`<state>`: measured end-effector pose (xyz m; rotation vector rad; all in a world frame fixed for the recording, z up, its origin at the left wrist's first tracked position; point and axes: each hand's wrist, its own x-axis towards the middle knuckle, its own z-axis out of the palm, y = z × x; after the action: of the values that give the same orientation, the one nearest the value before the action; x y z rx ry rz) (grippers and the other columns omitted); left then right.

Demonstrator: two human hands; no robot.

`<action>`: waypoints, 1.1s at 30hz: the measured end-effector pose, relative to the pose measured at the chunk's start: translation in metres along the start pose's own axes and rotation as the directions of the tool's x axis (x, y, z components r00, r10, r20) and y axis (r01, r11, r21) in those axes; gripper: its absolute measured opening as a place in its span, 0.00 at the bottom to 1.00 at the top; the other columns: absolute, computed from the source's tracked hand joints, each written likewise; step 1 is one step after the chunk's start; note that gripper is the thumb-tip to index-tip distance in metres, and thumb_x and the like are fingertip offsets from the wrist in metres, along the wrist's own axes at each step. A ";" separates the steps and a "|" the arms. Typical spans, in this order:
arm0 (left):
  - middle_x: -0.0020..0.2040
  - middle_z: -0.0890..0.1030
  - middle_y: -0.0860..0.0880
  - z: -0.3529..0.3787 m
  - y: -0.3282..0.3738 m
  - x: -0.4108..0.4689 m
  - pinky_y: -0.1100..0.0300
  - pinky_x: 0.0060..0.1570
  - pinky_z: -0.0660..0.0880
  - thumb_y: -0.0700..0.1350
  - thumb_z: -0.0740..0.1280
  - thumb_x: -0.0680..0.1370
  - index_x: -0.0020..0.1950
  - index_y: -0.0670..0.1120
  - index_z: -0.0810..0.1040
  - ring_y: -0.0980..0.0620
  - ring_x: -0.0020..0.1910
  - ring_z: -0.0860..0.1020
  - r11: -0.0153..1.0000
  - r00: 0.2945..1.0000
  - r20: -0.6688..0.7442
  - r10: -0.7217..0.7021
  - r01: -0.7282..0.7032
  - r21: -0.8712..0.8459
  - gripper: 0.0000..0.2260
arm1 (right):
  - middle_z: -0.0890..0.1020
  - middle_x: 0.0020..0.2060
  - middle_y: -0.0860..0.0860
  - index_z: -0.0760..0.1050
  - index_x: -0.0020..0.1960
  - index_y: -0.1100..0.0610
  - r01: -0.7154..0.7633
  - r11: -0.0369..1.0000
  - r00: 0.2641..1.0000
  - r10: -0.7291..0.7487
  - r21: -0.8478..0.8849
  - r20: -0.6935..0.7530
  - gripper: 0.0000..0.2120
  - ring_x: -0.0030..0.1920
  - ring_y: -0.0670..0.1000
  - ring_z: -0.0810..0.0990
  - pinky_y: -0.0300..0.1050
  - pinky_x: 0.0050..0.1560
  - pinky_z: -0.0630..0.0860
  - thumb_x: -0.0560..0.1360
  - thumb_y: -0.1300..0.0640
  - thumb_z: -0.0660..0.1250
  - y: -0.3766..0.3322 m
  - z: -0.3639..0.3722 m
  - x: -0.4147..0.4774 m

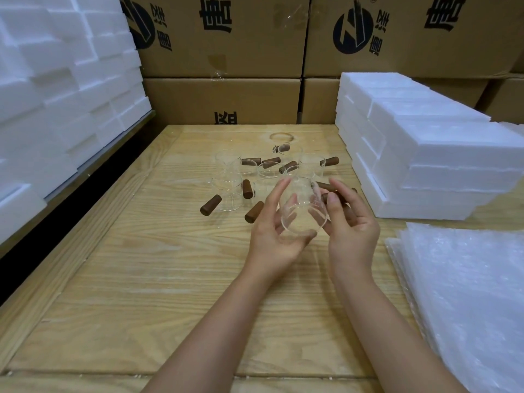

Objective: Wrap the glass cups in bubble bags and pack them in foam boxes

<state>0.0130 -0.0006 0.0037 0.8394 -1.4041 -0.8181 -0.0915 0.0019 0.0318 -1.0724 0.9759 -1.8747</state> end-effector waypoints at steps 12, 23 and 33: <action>0.59 0.81 0.42 0.000 0.016 0.004 0.59 0.48 0.80 0.59 0.77 0.64 0.63 0.49 0.77 0.48 0.51 0.82 0.736 0.911 0.111 -0.396 0.388 -0.556 0.31 | 0.83 0.54 0.42 0.78 0.56 0.44 0.213 0.966 0.976 -0.205 -0.145 0.070 0.16 0.58 0.45 0.80 0.39 0.59 0.75 0.77 0.64 0.65 0.008 -0.001 -0.007; 0.65 0.77 0.39 -0.005 0.008 0.007 0.51 0.62 0.73 0.39 0.66 0.72 0.73 0.44 0.65 0.43 0.59 0.79 0.574 0.889 0.119 -0.442 0.383 -0.724 0.29 | 0.76 0.52 0.47 0.68 0.55 0.50 -0.032 0.999 0.999 0.033 -0.020 0.034 0.26 0.51 0.41 0.77 0.40 0.56 0.74 0.63 0.55 0.77 0.011 0.017 -0.028; 0.66 0.77 0.41 -0.006 0.008 0.009 0.51 0.66 0.71 0.50 0.72 0.71 0.72 0.51 0.66 0.44 0.63 0.78 0.575 0.903 0.136 -0.408 0.370 -0.729 0.31 | 0.82 0.48 0.49 0.72 0.55 0.58 -0.126 0.985 0.991 0.120 0.115 0.055 0.21 0.53 0.47 0.80 0.36 0.51 0.77 0.66 0.55 0.74 0.010 0.016 -0.023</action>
<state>0.0195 -0.0045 0.0150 0.4977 -0.6929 -1.5745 -0.0658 0.0139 0.0212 -0.9605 0.8729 -1.7755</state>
